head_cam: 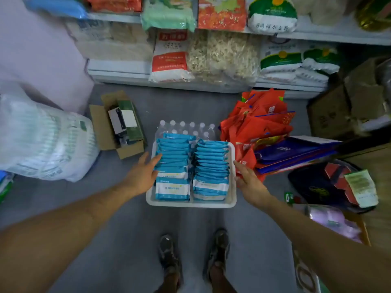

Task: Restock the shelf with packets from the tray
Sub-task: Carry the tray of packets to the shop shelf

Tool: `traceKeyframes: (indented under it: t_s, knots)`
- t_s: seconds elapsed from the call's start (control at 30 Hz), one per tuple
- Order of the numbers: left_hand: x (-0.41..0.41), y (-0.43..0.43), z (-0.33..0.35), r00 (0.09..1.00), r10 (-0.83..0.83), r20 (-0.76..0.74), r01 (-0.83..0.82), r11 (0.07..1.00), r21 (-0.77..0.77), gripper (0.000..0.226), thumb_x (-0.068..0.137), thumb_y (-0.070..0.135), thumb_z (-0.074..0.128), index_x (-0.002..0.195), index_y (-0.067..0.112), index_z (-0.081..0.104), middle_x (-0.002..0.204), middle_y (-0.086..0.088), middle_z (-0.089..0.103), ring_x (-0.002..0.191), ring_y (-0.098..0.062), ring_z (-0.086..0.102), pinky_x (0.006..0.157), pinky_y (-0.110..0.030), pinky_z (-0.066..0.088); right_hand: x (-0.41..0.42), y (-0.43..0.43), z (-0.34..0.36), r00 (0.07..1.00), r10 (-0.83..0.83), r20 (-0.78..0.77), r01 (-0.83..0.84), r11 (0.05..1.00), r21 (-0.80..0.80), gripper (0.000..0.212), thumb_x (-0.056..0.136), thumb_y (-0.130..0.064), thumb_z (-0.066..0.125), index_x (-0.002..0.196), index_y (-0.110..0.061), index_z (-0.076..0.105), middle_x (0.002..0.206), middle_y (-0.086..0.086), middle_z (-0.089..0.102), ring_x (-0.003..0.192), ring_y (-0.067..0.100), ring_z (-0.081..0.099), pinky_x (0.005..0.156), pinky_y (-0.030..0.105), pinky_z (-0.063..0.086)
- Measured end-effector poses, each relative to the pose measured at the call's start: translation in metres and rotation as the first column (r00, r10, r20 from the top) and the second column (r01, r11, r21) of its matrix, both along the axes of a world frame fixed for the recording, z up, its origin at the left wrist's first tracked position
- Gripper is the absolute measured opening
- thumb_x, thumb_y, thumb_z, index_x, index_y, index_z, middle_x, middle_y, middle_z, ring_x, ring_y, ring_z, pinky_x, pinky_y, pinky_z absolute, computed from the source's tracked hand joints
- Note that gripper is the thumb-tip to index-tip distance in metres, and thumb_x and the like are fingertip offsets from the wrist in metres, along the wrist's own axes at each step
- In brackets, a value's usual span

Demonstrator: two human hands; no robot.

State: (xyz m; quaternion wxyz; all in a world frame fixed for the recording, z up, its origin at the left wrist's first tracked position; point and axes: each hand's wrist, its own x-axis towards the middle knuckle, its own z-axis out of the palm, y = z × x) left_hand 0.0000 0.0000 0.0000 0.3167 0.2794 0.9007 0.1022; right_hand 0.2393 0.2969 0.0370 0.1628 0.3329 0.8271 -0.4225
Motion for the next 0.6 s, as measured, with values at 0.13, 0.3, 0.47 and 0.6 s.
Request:
traceKeyframes:
  t_s: [0.13,0.3,0.47,0.6]
  knots:
    - [0.001,-0.007,-0.032,0.994,0.068,0.087,-0.065,0.997,-0.032,0.085,0.104,0.022,0.052,0.165,0.033,-0.006,0.172,-0.018,-0.001,0.153,-0.040,0.027,0.120,-0.049,0.037,-0.006,0.001,-0.057,0.997,0.057,0.059,-0.056,0.998,-0.015,0.062,0.111,-0.025,0.040,0.162,-0.044,0.011,0.173,0.002,0.008,0.158,0.024,0.016,0.127,0.043,0.022]
    - [0.003,-0.009,-0.041,0.998,-0.050,0.040,0.042,0.986,0.162,0.098,0.099,0.015,0.062,0.164,0.020,-0.013,0.167,-0.016,0.013,0.143,-0.032,0.042,0.115,-0.035,0.038,-0.014,-0.001,-0.066,0.998,0.042,0.054,-0.041,0.999,-0.022,0.093,0.093,0.003,0.056,0.165,-0.035,0.010,0.170,0.006,0.011,0.154,0.026,0.022,0.124,0.040,0.027]
    - [0.004,-0.009,-0.048,0.996,-0.083,-0.040,0.090,0.976,0.197,0.107,0.095,0.018,0.070,0.164,0.016,-0.012,0.165,-0.017,0.011,0.133,-0.034,0.052,0.108,-0.037,0.045,-0.022,-0.010,-0.068,0.999,-0.035,0.016,0.034,0.996,0.083,0.089,0.090,0.006,0.057,0.163,-0.030,0.022,0.164,0.005,0.025,0.143,0.027,0.041,0.113,0.035,0.038]
    - [-0.001,-0.005,-0.045,0.998,-0.067,-0.020,0.069,0.977,0.202,0.113,0.091,0.018,0.076,0.164,0.019,-0.010,0.163,-0.014,0.012,0.132,-0.031,0.053,0.107,-0.039,0.052,-0.029,-0.010,-0.070,0.995,-0.095,-0.003,0.095,0.986,0.138,0.073,0.097,0.000,0.052,0.161,-0.029,0.031,0.155,0.005,0.035,0.132,0.029,0.052,0.111,0.041,0.045]
